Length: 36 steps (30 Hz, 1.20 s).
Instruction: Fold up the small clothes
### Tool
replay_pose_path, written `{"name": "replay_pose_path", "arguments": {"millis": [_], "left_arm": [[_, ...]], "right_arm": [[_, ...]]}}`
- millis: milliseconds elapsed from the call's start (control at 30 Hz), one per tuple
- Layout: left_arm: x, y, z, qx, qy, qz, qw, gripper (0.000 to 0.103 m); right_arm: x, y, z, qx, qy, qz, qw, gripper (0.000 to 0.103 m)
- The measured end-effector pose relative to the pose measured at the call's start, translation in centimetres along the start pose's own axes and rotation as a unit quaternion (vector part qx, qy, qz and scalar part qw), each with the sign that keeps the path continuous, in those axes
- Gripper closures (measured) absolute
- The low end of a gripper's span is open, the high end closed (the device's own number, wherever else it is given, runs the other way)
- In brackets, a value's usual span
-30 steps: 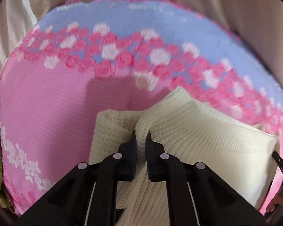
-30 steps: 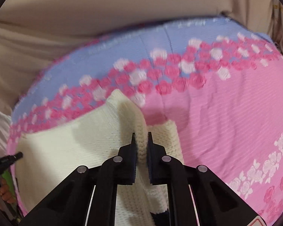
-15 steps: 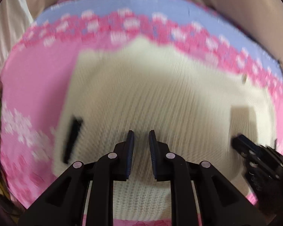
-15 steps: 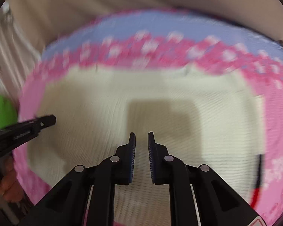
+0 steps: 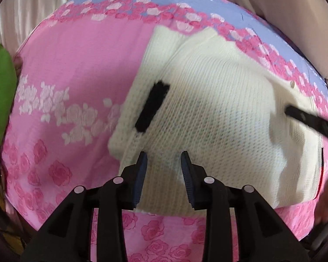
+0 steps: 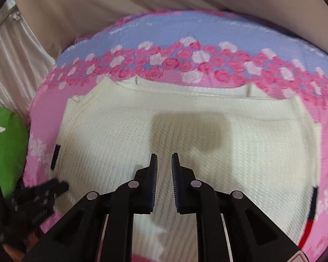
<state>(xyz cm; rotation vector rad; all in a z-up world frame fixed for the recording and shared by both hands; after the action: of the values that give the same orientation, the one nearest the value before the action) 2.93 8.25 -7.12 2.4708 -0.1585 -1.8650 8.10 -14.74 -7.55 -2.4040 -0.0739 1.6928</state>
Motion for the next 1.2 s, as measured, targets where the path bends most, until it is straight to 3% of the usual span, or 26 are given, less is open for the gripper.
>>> {"name": "replay_pose_path", "arguments": {"millis": [67,133,167,267,367,600,633,667,767,800,867,967,1100,1200], "left_arm": [[0.3,0.3,0.2,0.011,0.006,-0.011,0.9999,0.072],[0.0,0.4,0.2,0.015,0.006,-0.015,0.9997,0.072],[-0.4,0.4,0.0,0.013,0.007,-0.011,0.9998,0.072],[-2.2,0.5,-1.8,-0.002,0.026,0.015,0.9996,0.072],[-2.0,0.7,-4.0,-0.002,0.036,0.011,0.9993,0.071],[2.5,0.9,-6.8,0.031,0.016,-0.044,0.9984,0.07],[2.7,0.9,-6.9,0.031,0.018,-0.047,0.9982,0.069],[2.8,0.9,-7.0,0.033,0.02,-0.048,0.9981,0.069],[2.9,1.3,-7.1,0.044,0.019,-0.059,0.9971,0.069],[2.5,1.2,-7.1,0.039,0.017,-0.054,0.9976,0.069],[1.5,0.8,-7.0,0.023,0.02,-0.038,0.9988,0.069],[-0.5,-1.2,-6.3,-0.015,0.026,0.0,0.9995,0.061],[-1.4,-4.8,-3.9,-0.079,0.01,0.071,0.9944,0.05],[-0.4,-6.6,-2.0,-0.114,-0.01,0.087,0.9895,0.046]], "right_arm": [[2.4,-0.8,-0.8,-0.02,-0.021,0.022,0.999,0.092],[2.7,-1.3,-1.6,-0.031,-0.01,0.033,0.999,0.092],[2.4,-1.5,-1.9,-0.027,-0.016,0.037,0.999,0.092],[-1.2,-0.7,-2.0,-0.003,0.027,0.02,0.999,0.092],[-4.4,3.0,-0.5,0.029,0.06,0.054,0.996,0.092],[-6.6,16.4,4.8,0.164,0.033,0.11,0.98,0.088],[-6.1,17.7,5.5,0.165,0.021,0.123,0.978,0.091],[-5.2,18.9,6.4,0.166,0.007,0.136,0.977,0.103],[-5.2,20.1,7.4,0.178,0.019,0.109,0.978,0.103],[-6.1,19.7,7.2,0.182,0.022,0.118,0.976,0.103],[-8.2,18.0,6.7,0.173,0.049,0.121,0.976,0.089],[-10.2,13.3,5.8,0.13,0.072,0.08,0.986,0.09],[-8.1,5.7,4.7,0.067,0.039,0.008,0.997,0.09],[-5.1,1.3,4.2,0.031,0.008,-0.019,0.999,0.094]]}}
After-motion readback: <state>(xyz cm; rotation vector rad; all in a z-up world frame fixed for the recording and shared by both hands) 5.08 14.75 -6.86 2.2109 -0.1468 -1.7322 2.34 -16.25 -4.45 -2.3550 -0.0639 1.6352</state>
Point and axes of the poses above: each gripper's, at about its wrist camera, not at the fingertips, and x roughly the way its jaws point, y to its right, z to its underside, the point moved 2 cm from there along x, roughly the way its jaws point
